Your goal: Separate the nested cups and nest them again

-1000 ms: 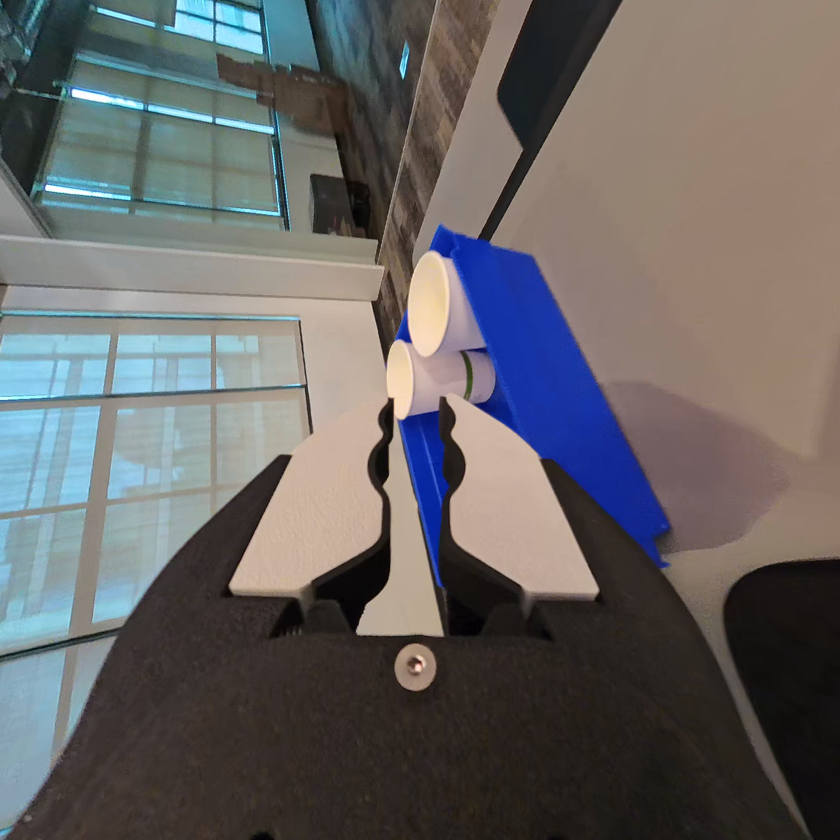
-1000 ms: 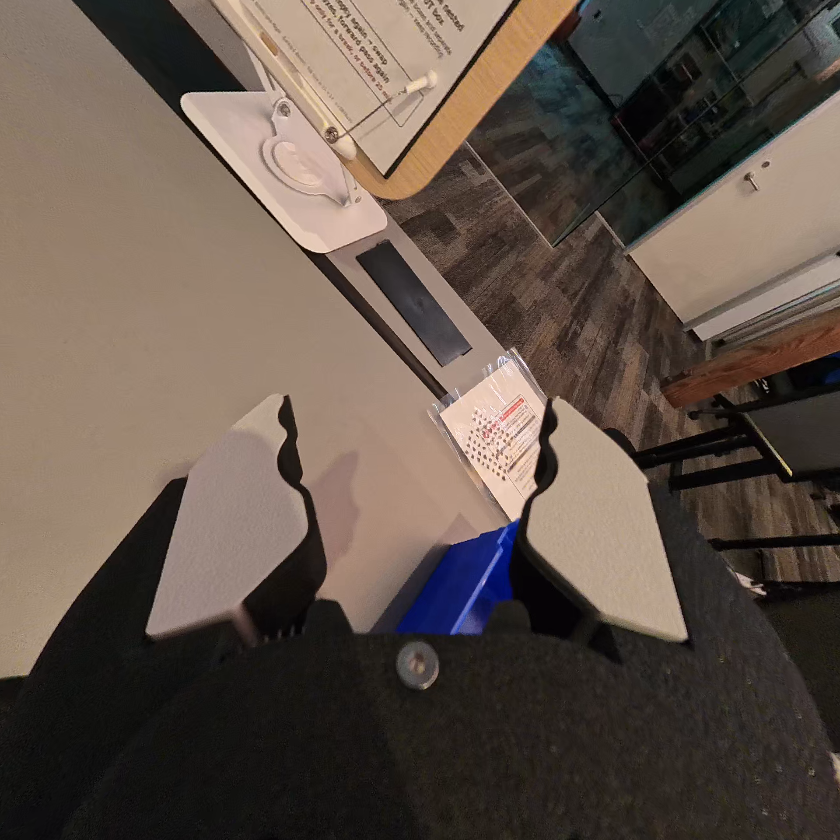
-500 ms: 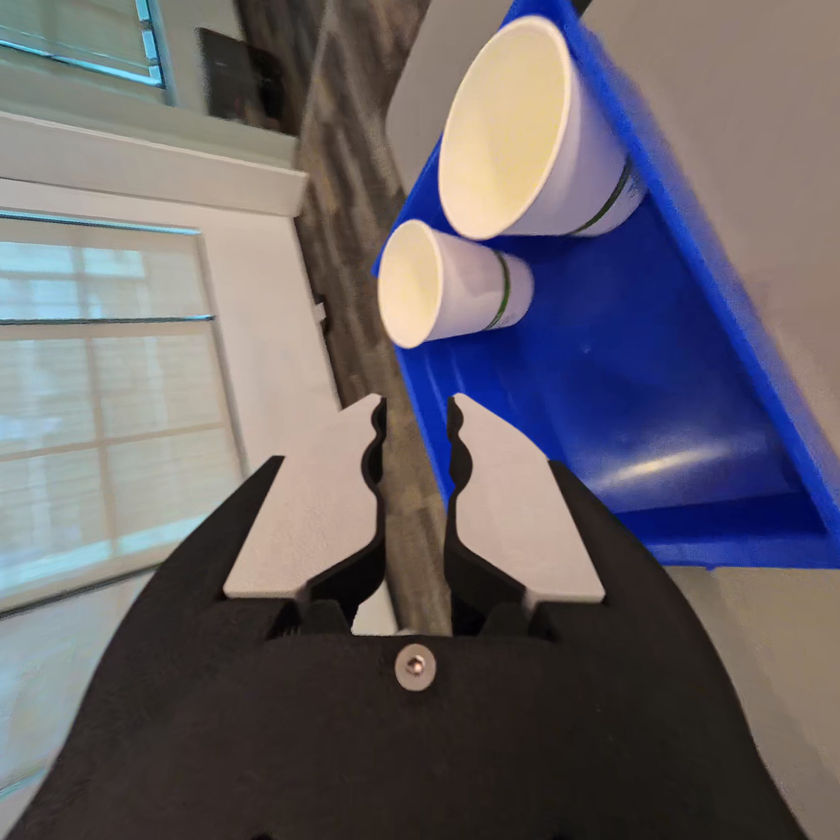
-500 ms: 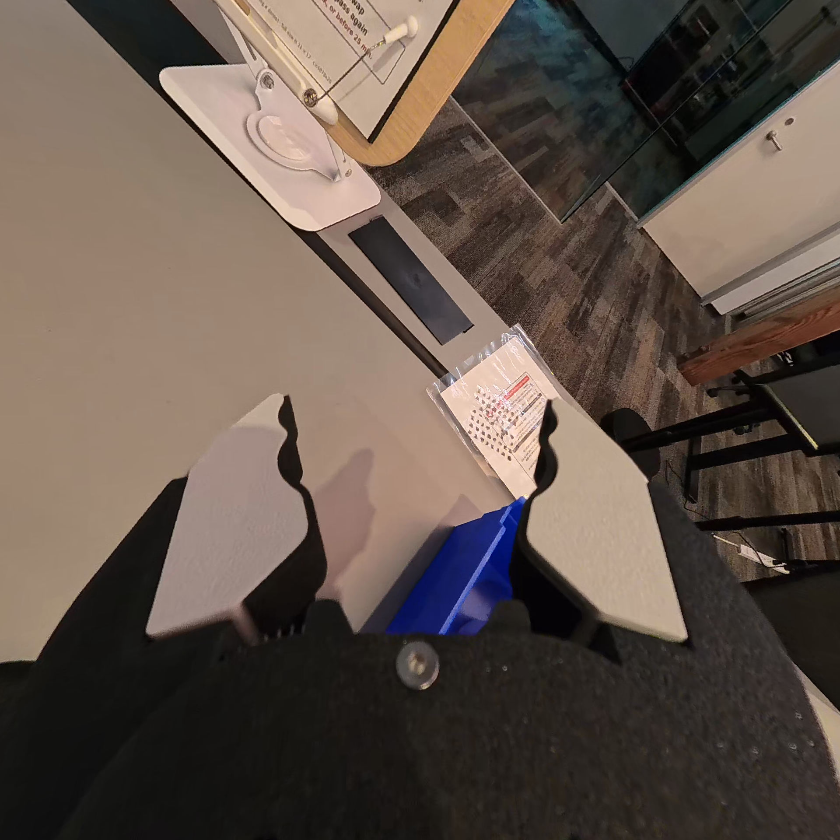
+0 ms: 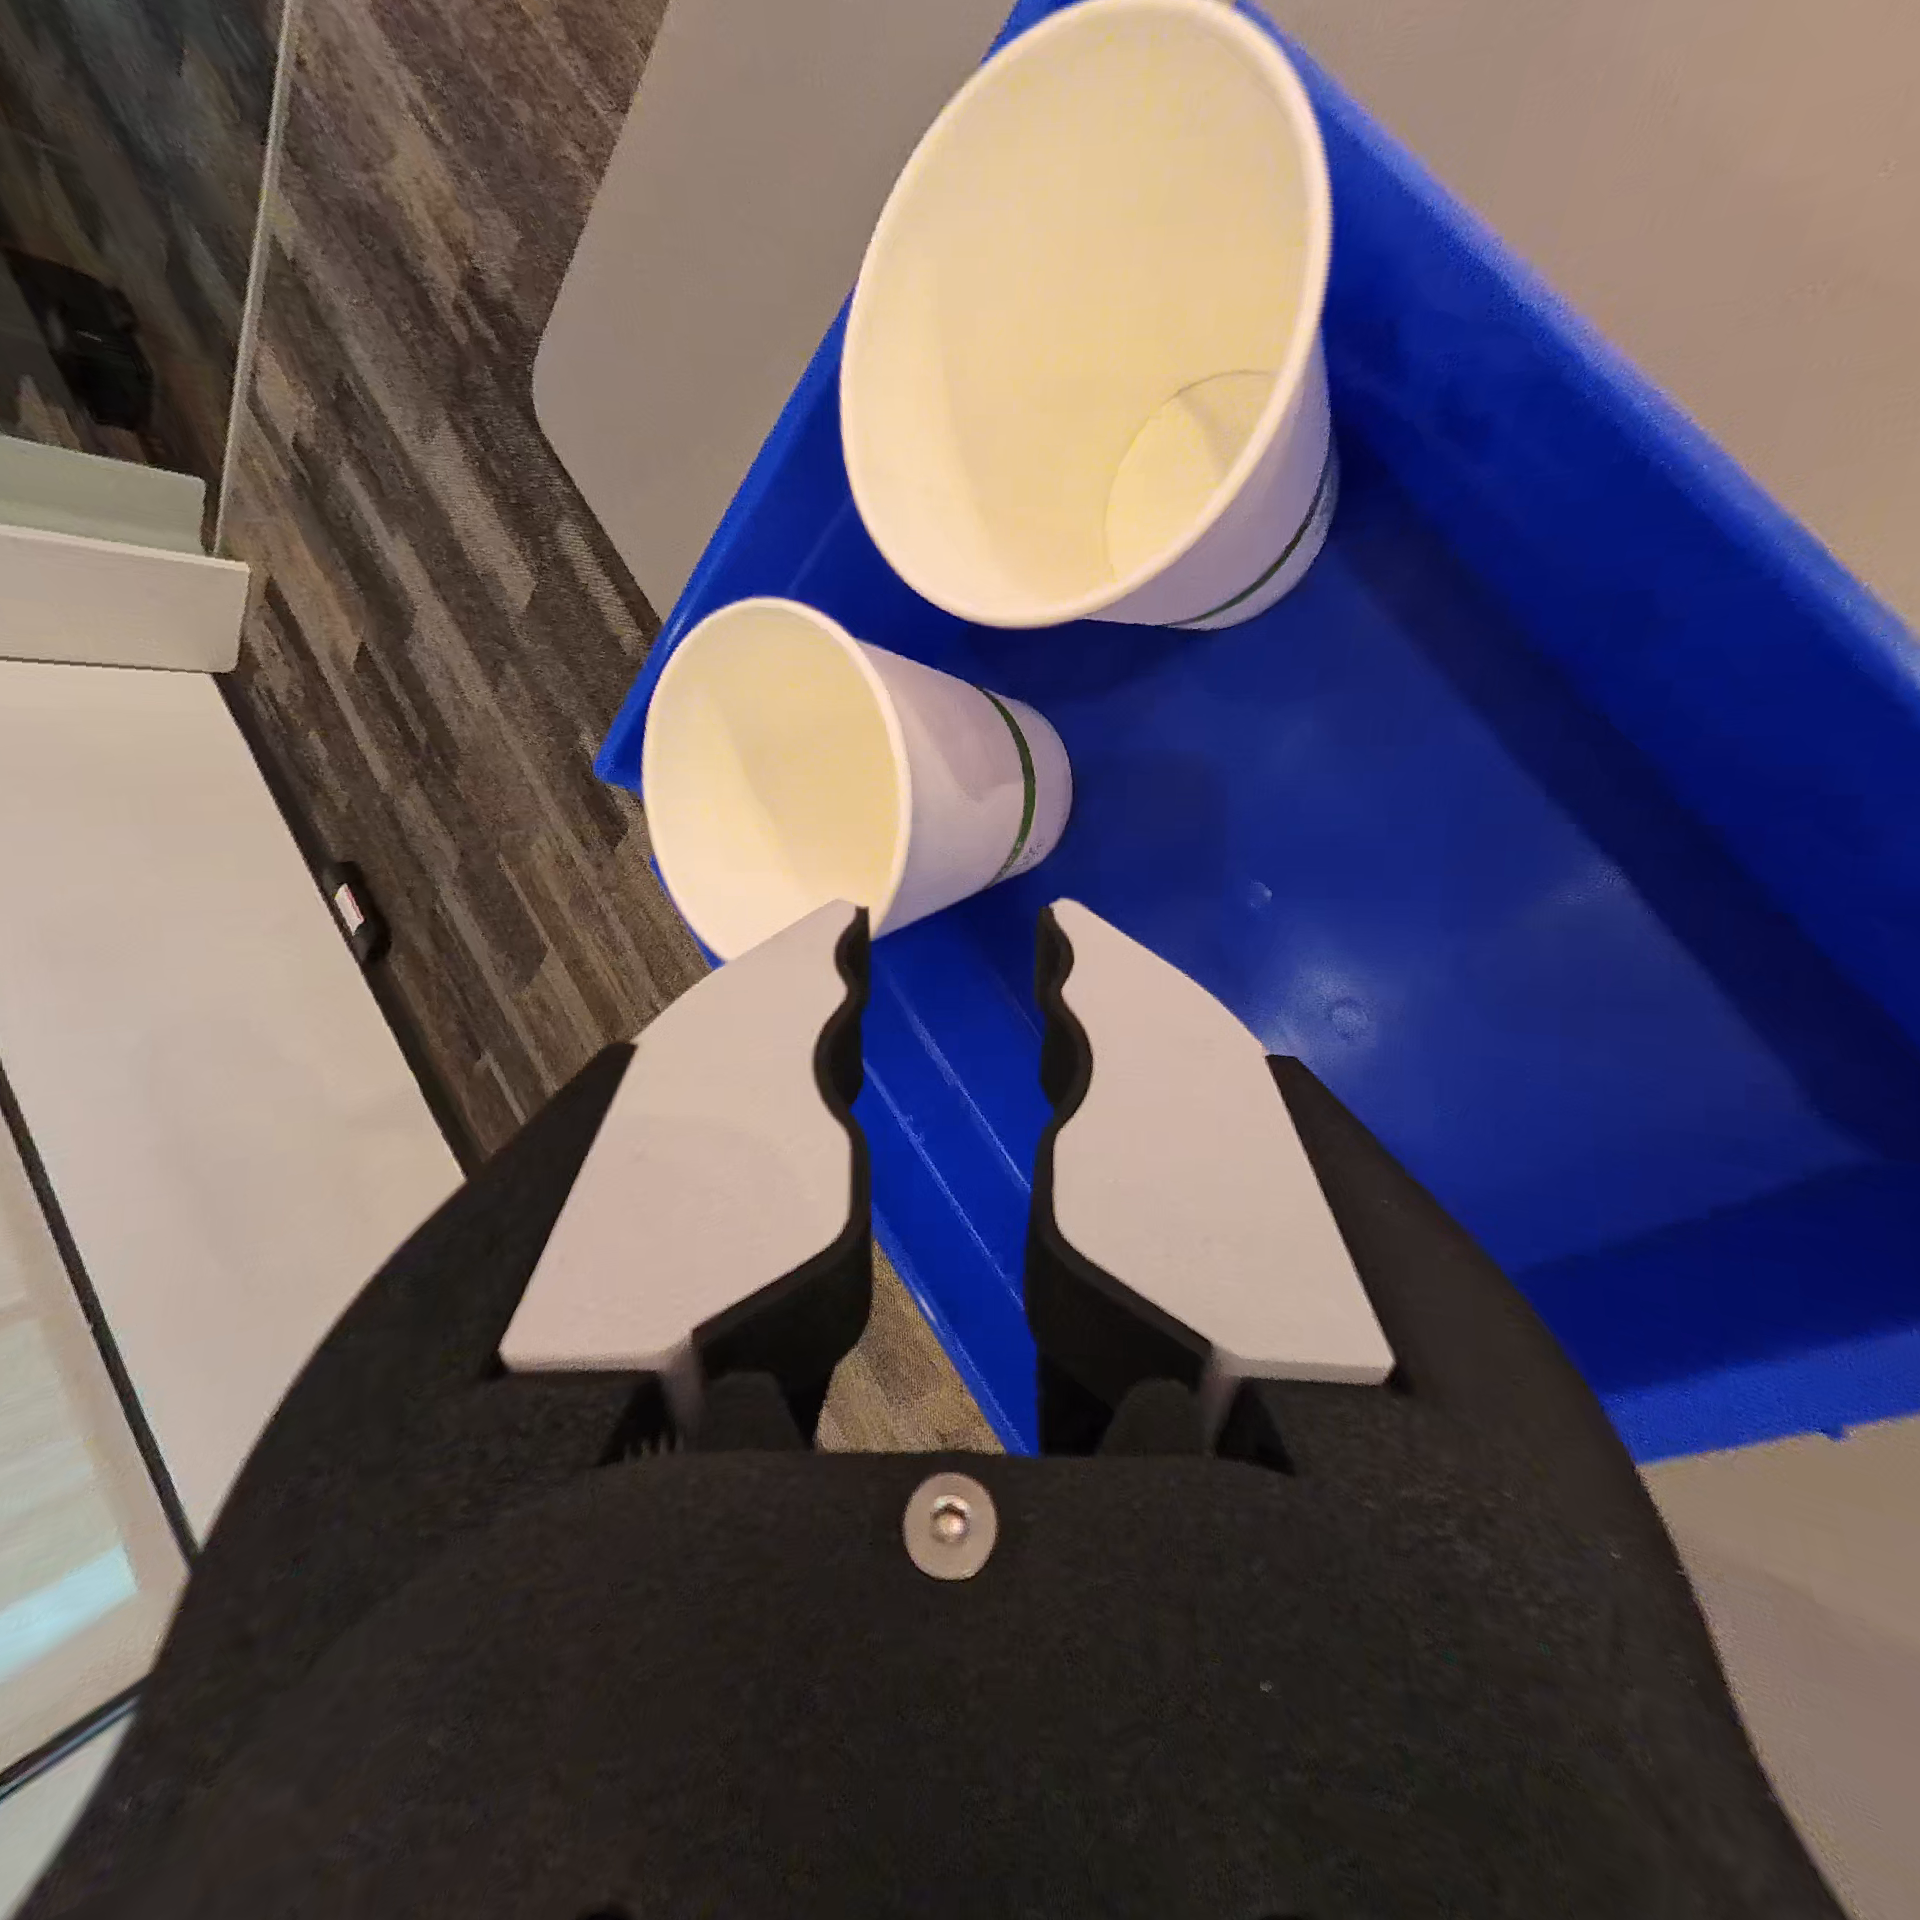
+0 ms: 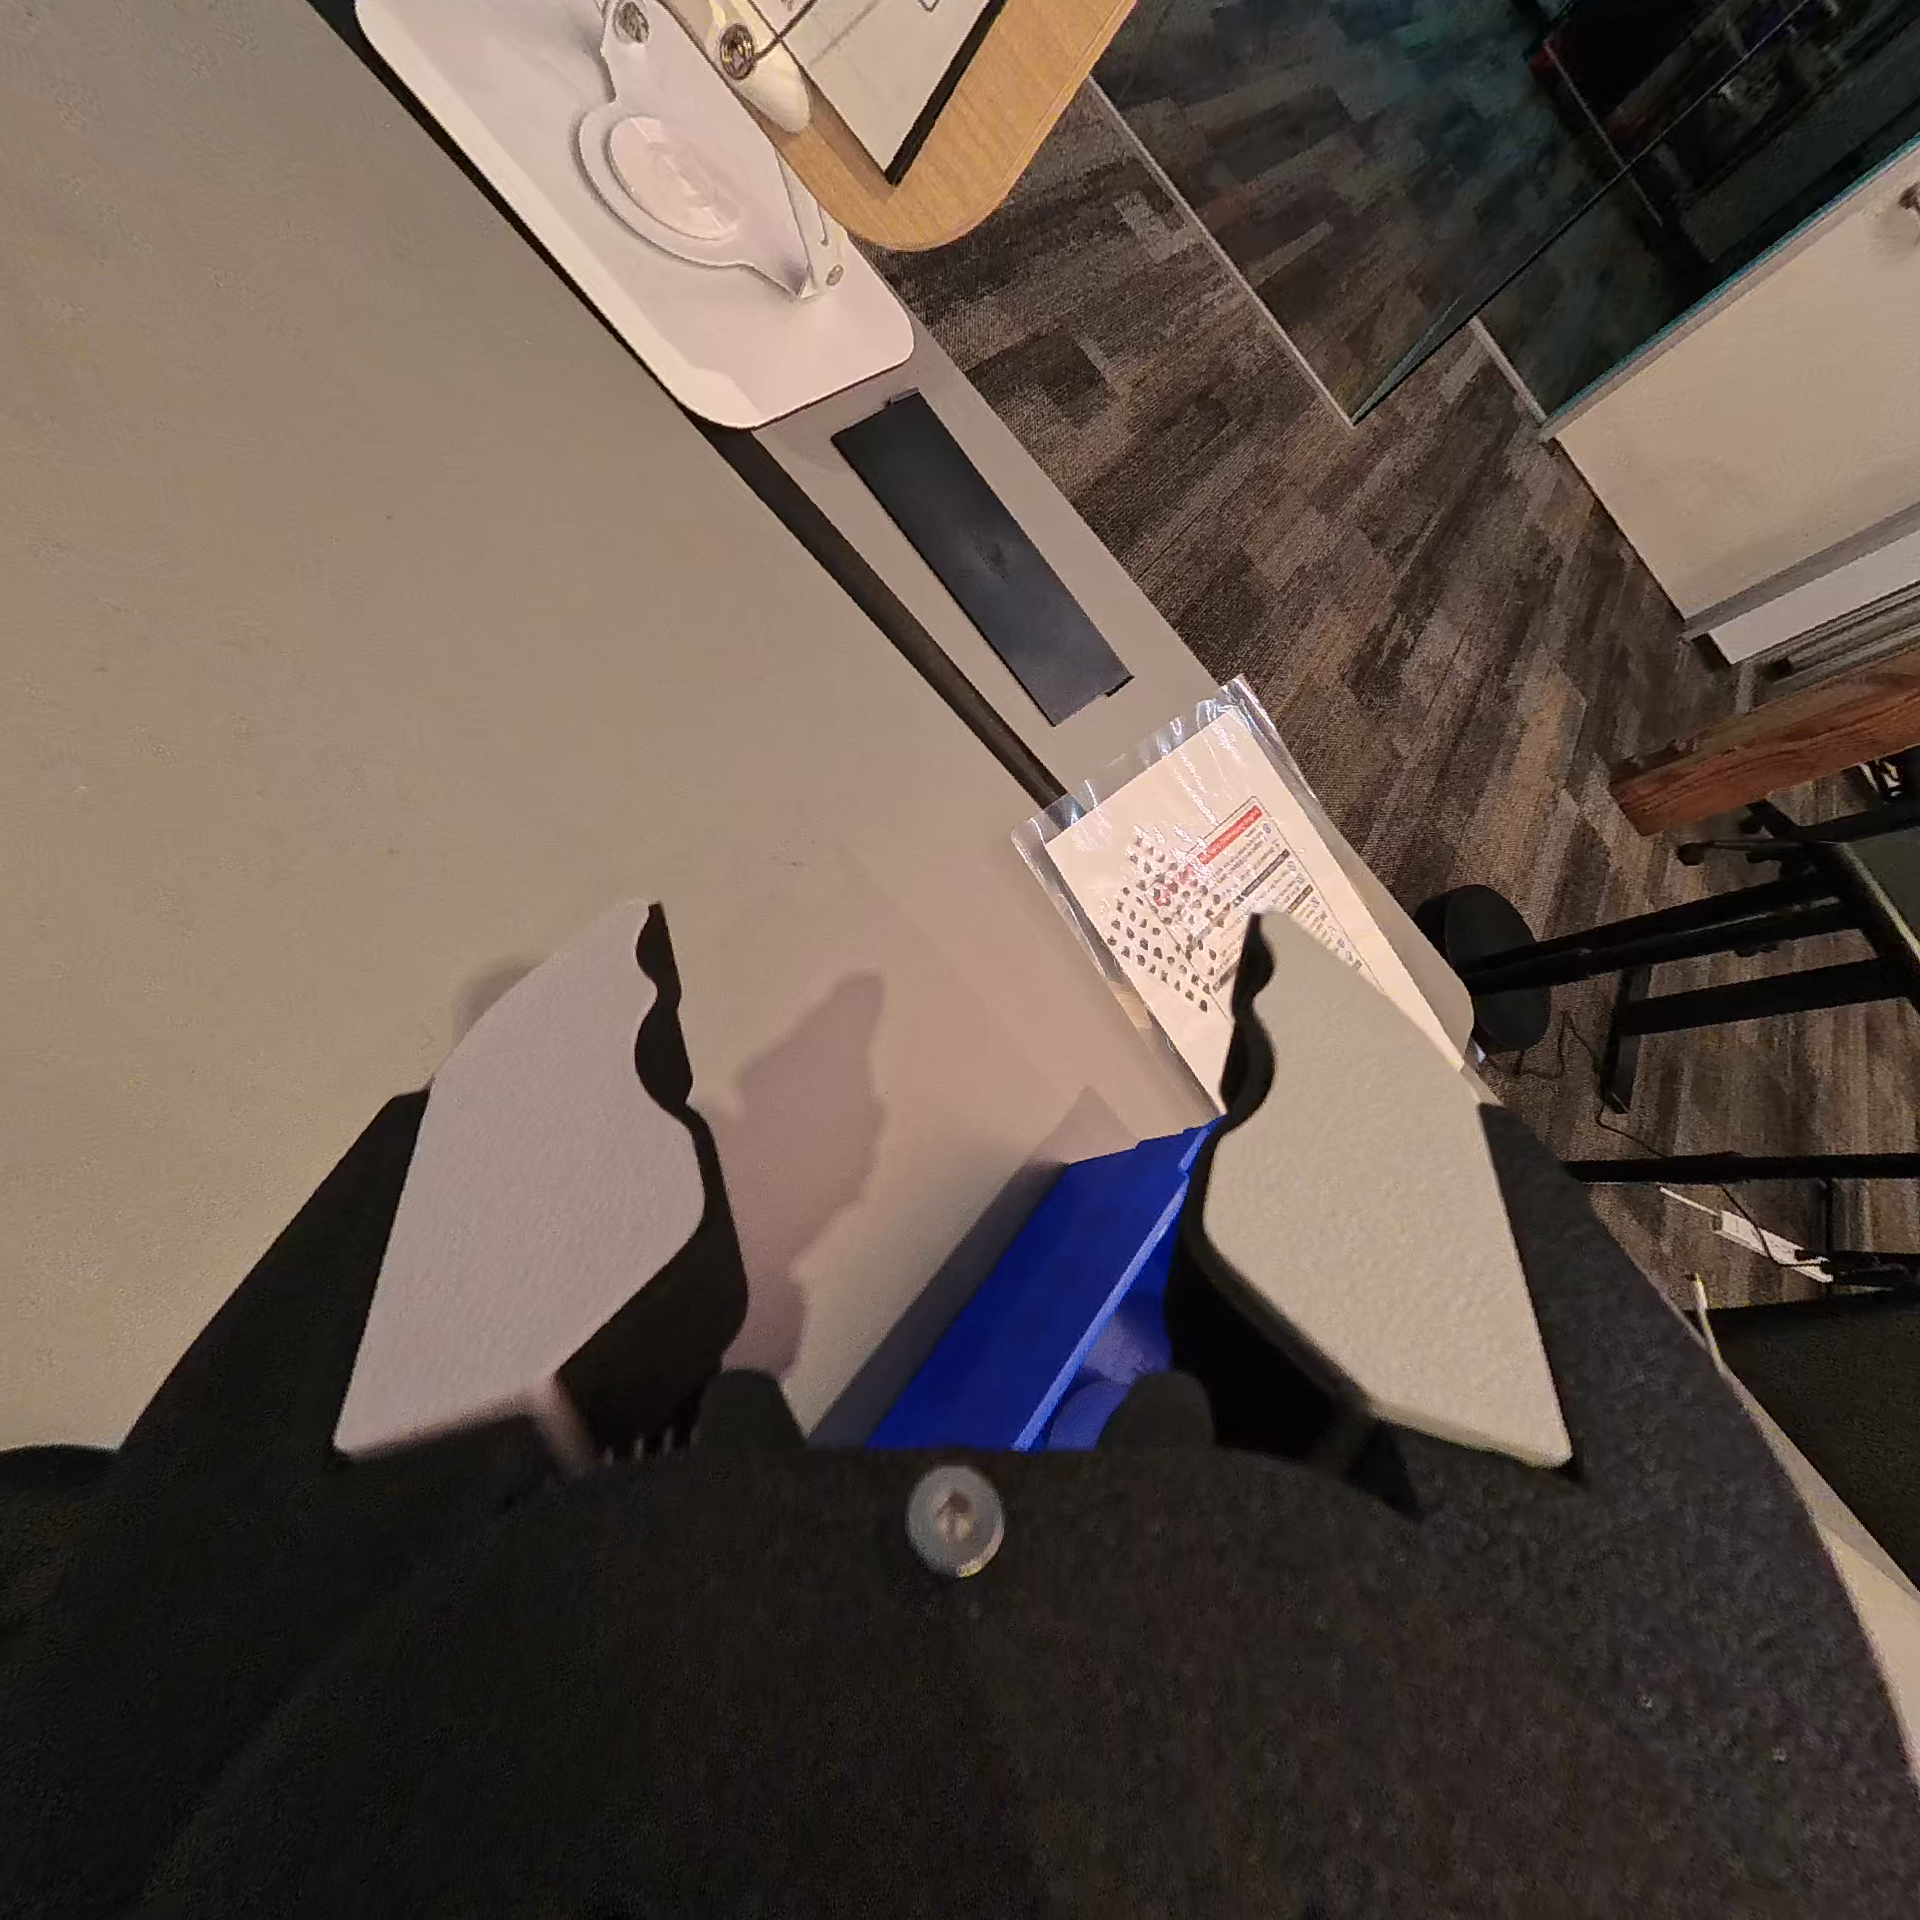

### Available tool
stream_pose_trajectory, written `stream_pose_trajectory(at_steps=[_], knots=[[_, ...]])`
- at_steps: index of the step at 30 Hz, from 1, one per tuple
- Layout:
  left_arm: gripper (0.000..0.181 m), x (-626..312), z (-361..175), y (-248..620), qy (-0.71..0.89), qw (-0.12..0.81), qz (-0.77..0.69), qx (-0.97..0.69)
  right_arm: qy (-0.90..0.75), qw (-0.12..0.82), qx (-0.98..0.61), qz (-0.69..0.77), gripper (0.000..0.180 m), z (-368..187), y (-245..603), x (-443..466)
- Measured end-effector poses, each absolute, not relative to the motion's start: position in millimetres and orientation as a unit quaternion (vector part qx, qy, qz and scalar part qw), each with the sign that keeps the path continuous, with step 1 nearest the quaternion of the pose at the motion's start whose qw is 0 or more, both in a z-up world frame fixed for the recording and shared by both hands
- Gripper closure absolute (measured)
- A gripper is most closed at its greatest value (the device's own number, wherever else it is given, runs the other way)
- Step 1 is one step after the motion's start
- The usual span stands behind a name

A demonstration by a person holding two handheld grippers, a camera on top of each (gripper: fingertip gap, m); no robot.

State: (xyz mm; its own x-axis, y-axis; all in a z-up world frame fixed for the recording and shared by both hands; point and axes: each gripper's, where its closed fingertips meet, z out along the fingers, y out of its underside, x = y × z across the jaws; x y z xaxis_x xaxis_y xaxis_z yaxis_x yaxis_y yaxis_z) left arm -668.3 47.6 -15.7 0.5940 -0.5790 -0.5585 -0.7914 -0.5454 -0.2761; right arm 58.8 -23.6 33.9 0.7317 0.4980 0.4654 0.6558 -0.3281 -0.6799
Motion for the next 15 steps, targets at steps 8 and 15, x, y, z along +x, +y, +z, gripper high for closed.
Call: stream_pose_trajectory(at_steps=[8,15], knots=[[0.152,-681,-53,79,0.439,0.202,0.209,-0.85,-0.36,0.426,-0.825,-0.093,0.08,18,-20,62],[0.169,-683,-73,84,0.446,0.161,0.2,-0.858,-0.369,0.408,-0.83,-0.094,0.08,7,-16,60]])
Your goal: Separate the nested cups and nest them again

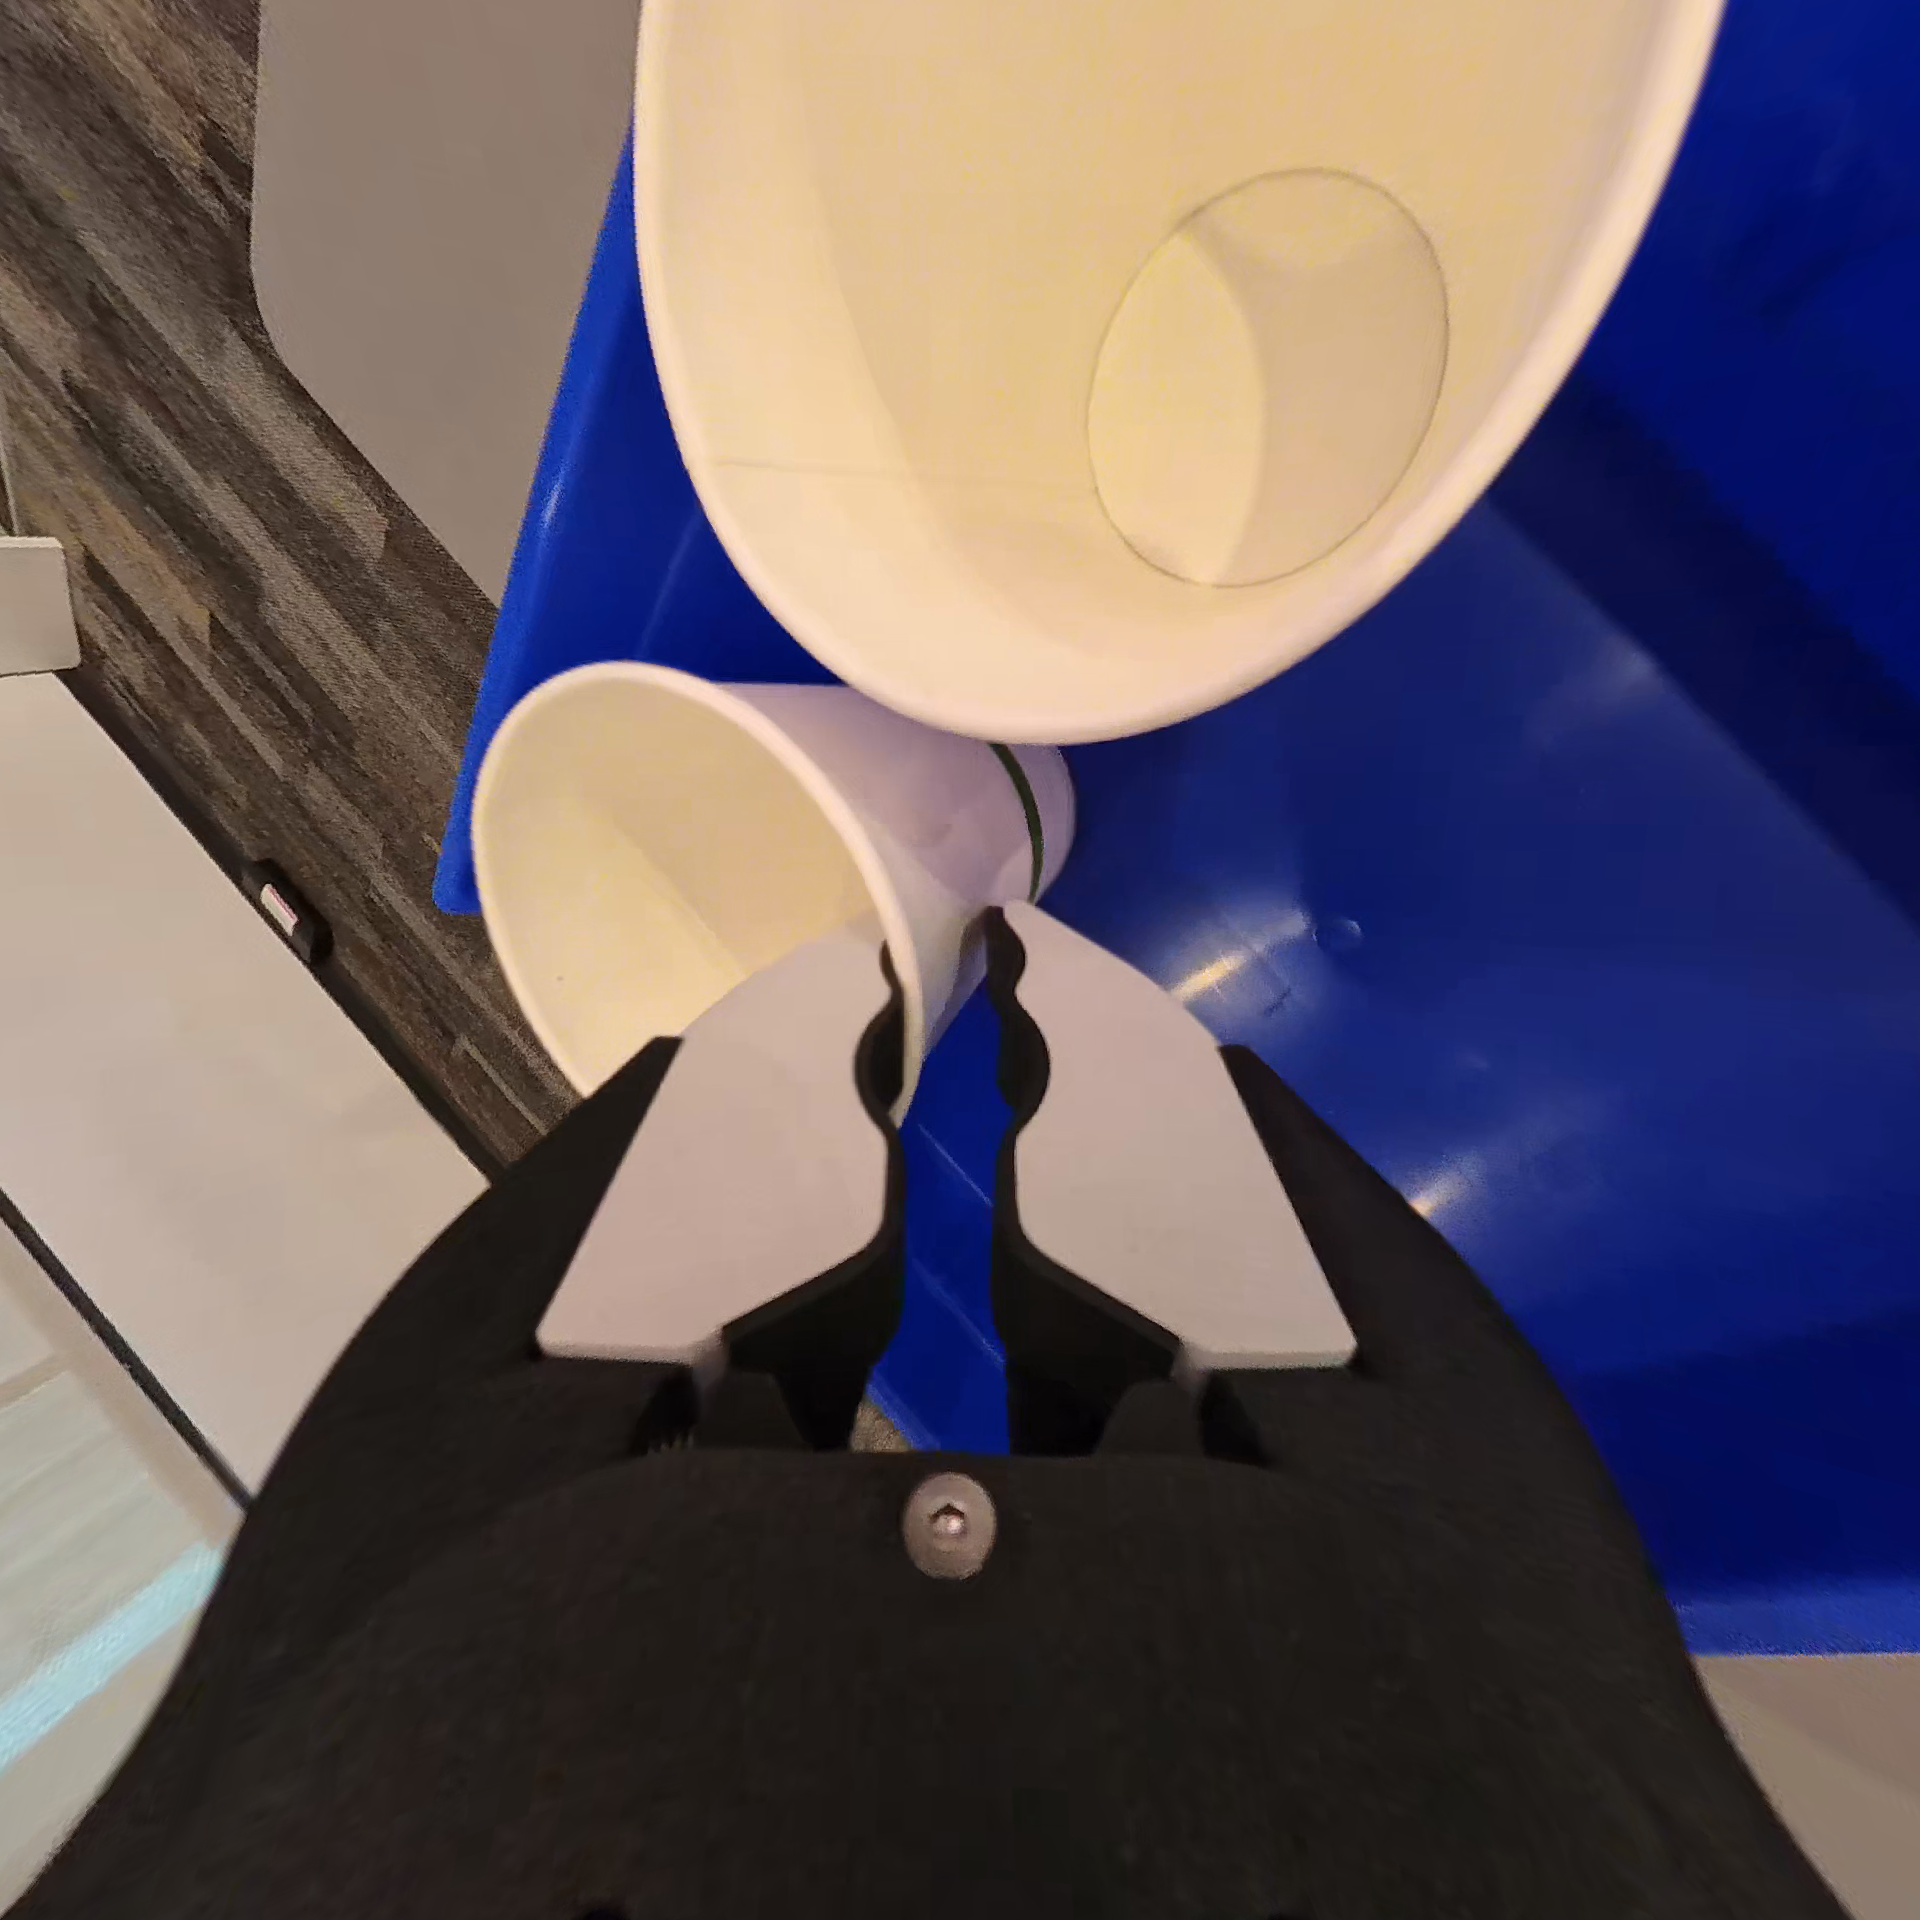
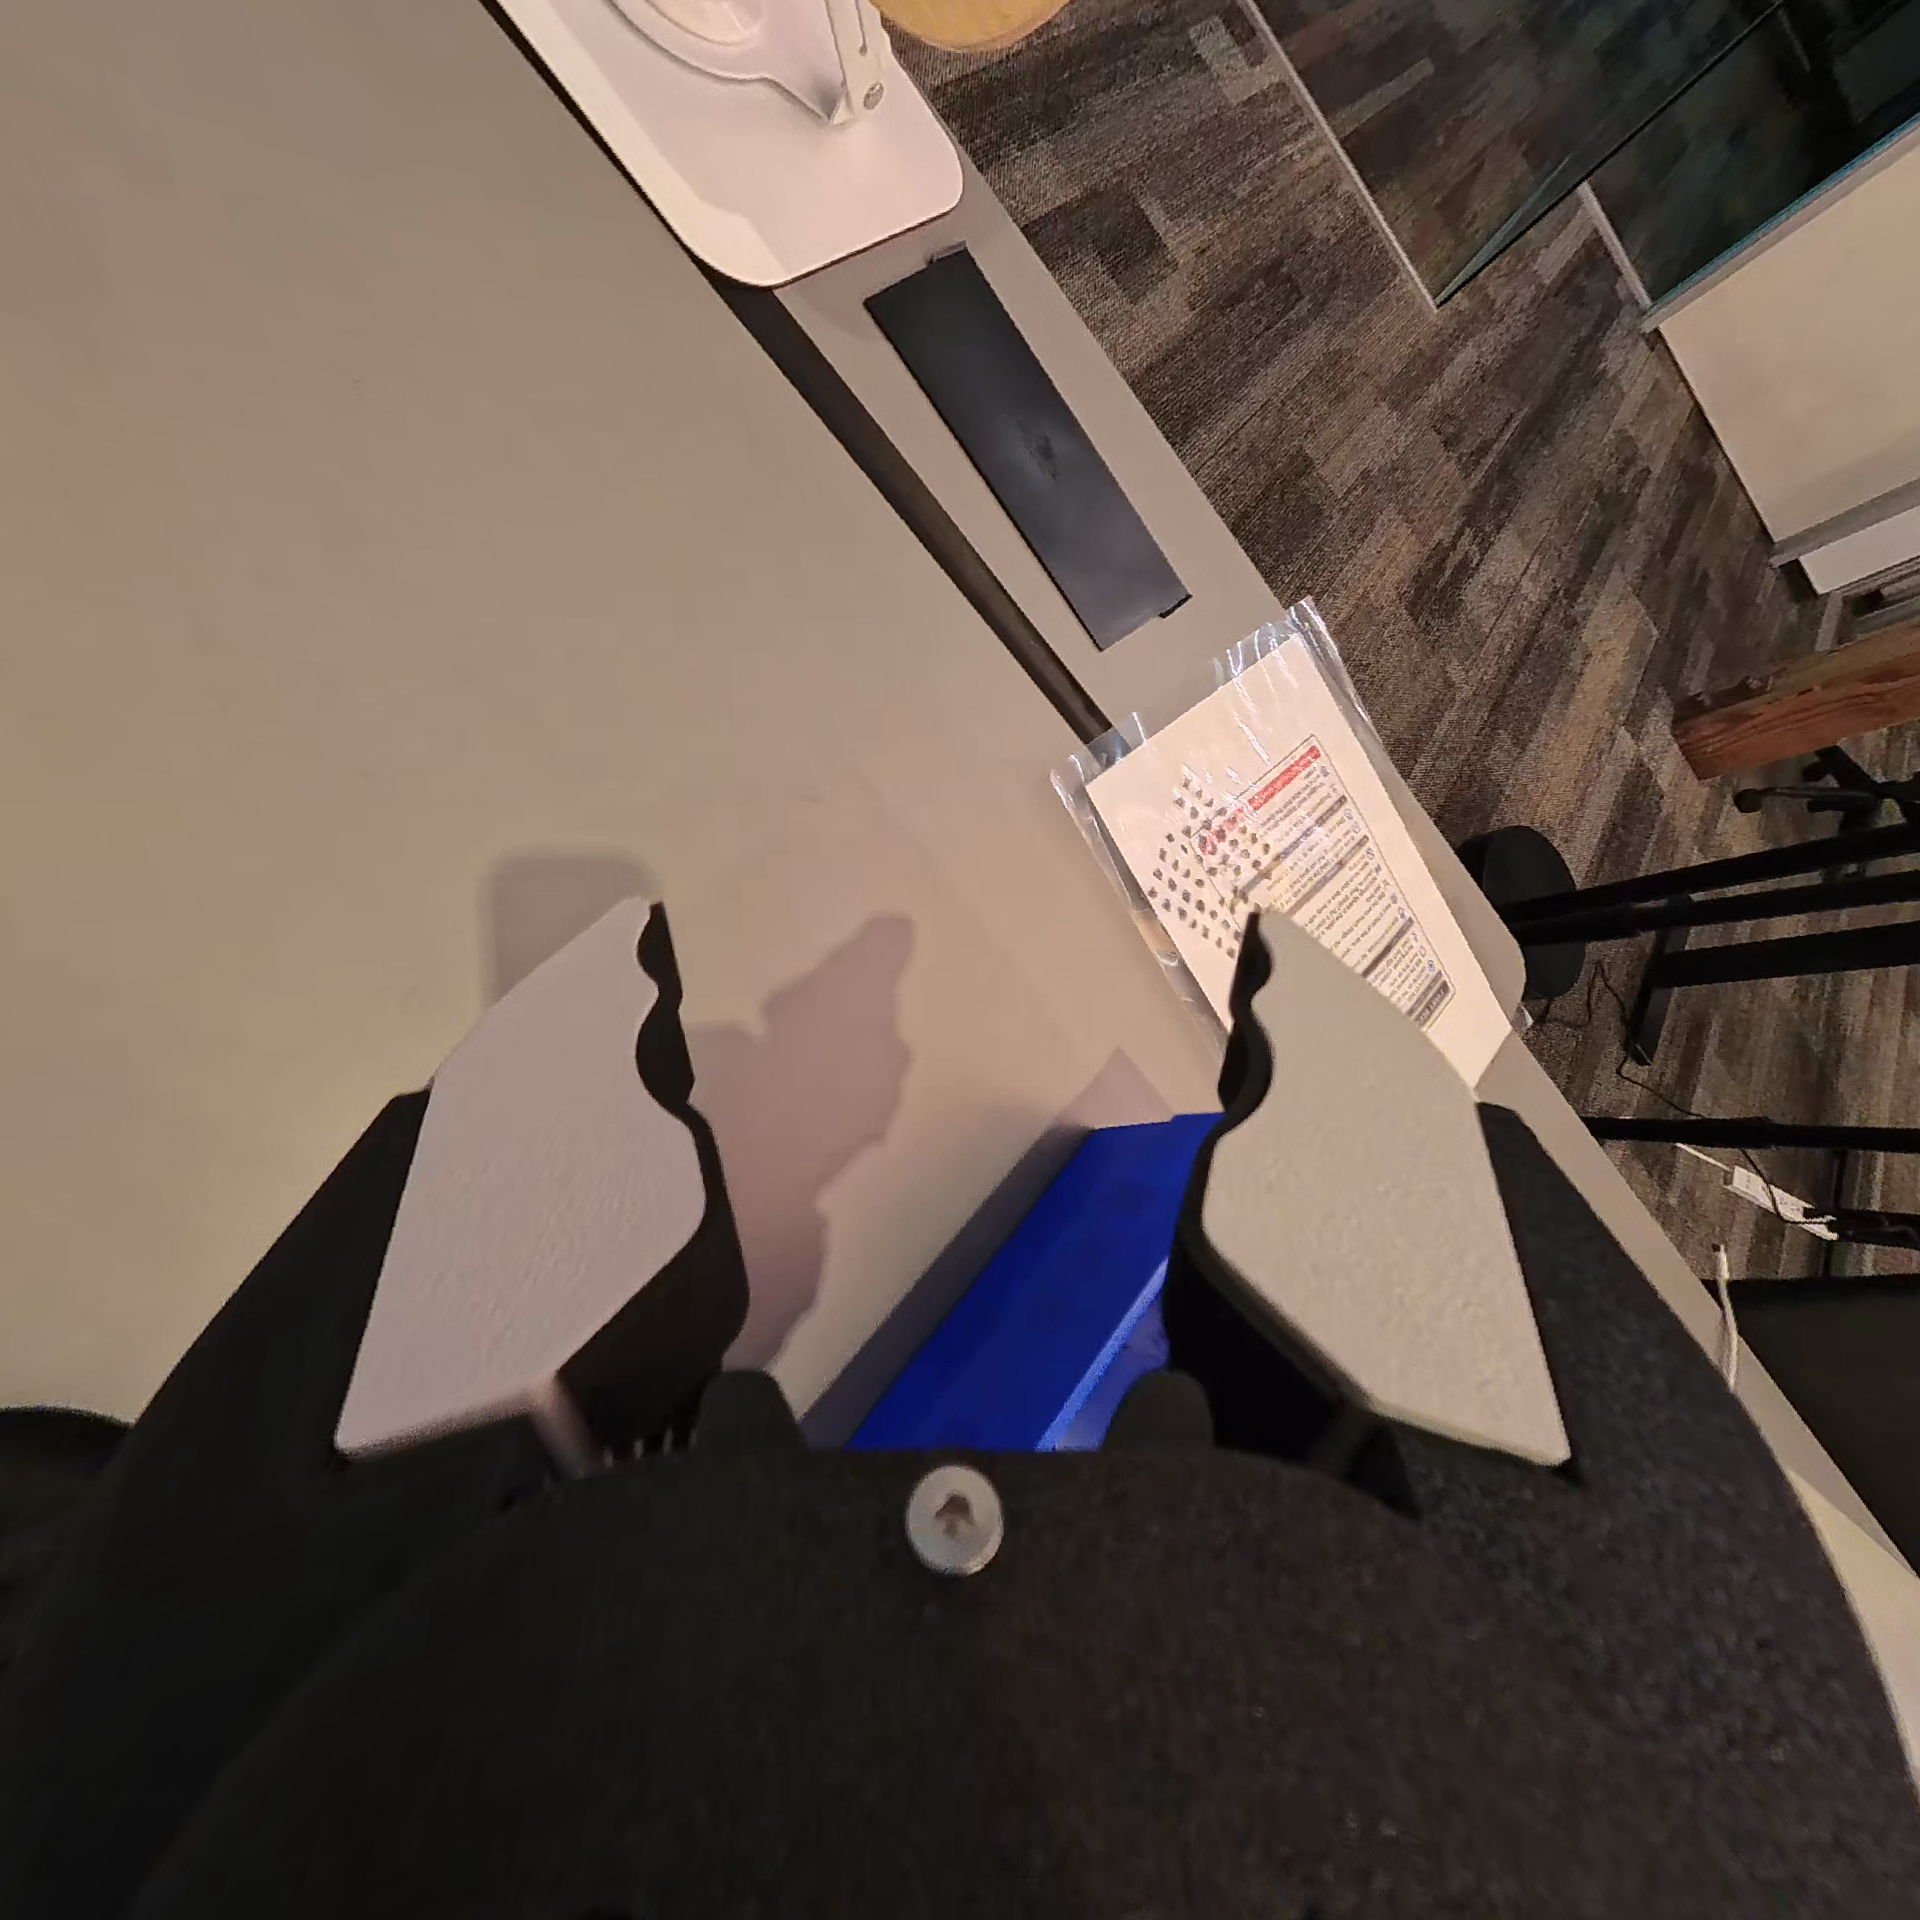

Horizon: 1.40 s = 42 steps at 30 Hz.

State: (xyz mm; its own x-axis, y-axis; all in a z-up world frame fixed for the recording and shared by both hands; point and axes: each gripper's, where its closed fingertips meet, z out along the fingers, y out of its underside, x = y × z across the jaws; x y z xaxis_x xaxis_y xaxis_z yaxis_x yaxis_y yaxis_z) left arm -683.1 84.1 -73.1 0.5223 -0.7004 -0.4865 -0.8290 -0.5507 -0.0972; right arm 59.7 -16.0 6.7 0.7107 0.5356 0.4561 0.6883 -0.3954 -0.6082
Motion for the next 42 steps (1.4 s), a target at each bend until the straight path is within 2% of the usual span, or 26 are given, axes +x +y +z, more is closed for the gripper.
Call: stream_pose_trajectory(at_steps=[4,8,14,19,22,26,32,36,42], knots=[[0.18,-682,-72,77,0.428,0.16,0.182,-0.871,-0.368,0.403,-0.833,-0.087,0.08,2,-15,61],[0.181,-680,-58,57,0.422,0.157,0.173,-0.876,-0.368,0.407,-0.833,-0.075,0.08,2,-15,61],[0.181,-671,7,8,0.428,0.189,0.18,-0.865,-0.386,0.435,-0.812,-0.048,0.082,15,-20,41],[0.181,-599,72,-49,0.48,0.263,0.104,-0.831,-0.47,0.499,-0.725,0.059,0.084,45,-40,-40],[0.181,-527,88,-90,0.549,0.286,0.046,-0.784,-0.536,0.522,-0.64,0.176,0.085,62,-75,-111],[0.181,-426,83,-144,0.655,0.282,0.006,-0.701,-0.585,0.511,-0.551,0.305,0.087,74,-126,-185],[0.181,-313,67,-195,0.745,0.295,-0.03,-0.598,-0.601,0.473,-0.526,0.372,0.086,66,-162,-233],[0.181,-283,57,-210,0.768,0.279,-0.035,-0.575,-0.605,0.466,-0.526,0.374,0.08,59,-168,-248],[0.181,-267,51,-218,0.782,0.265,-0.044,-0.562,-0.619,0.438,-0.518,0.396,0.082,52,-180,-255]])
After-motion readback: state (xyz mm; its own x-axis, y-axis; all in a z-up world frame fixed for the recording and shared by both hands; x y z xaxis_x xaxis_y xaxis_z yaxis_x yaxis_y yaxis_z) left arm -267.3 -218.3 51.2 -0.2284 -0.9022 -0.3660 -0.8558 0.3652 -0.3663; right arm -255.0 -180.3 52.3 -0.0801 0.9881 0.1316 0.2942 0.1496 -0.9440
